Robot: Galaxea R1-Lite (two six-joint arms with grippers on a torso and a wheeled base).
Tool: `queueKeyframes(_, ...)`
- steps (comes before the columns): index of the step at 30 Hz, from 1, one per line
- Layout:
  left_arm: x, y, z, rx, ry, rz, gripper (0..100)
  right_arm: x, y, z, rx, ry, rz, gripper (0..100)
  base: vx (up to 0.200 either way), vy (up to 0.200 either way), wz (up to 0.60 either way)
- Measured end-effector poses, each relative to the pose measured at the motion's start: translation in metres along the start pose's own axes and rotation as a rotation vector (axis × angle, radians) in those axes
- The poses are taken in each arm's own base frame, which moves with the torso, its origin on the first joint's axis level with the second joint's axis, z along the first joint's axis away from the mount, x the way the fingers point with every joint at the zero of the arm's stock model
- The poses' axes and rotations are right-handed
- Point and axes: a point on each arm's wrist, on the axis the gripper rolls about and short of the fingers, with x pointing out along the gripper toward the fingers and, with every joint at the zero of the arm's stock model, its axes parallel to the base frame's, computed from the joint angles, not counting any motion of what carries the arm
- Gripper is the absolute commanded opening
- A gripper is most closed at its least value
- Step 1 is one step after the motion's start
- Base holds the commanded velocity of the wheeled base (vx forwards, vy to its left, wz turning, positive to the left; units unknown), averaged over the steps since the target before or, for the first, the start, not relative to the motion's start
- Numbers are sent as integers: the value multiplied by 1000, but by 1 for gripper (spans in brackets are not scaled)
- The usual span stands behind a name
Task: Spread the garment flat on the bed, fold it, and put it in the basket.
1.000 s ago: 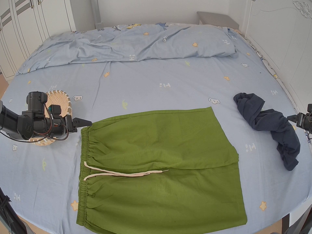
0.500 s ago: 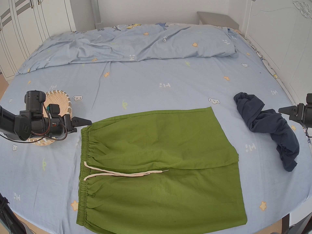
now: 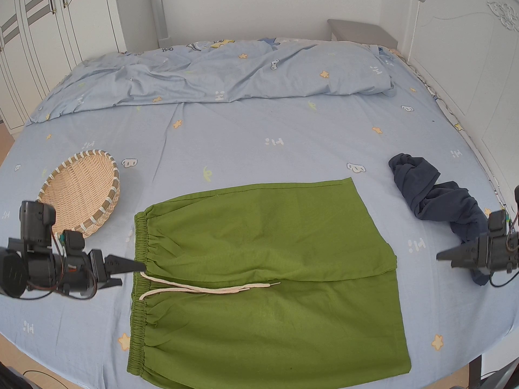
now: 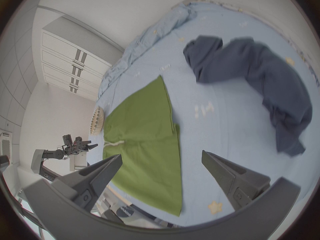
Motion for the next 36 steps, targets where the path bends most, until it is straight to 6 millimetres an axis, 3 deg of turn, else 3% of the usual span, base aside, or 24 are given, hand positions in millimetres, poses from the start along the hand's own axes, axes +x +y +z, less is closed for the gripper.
queueKeyframes(7,-21,8,-69,-86,118,-26,100,14,-8,-51,50,160,33,100,0,0,0)
queueKeyframes(13,-32,13,-102,-121,164,-27,100,19,-8,-83,80,268,58,100,0,0,0)
queueKeyframes(25,-37,17,-124,-31,216,-11,100,27,-5,-101,55,333,88,100,0,0,0)
queueKeyframes(36,-26,32,-131,13,327,132,100,38,-9,-104,55,368,99,100,0,0,0)
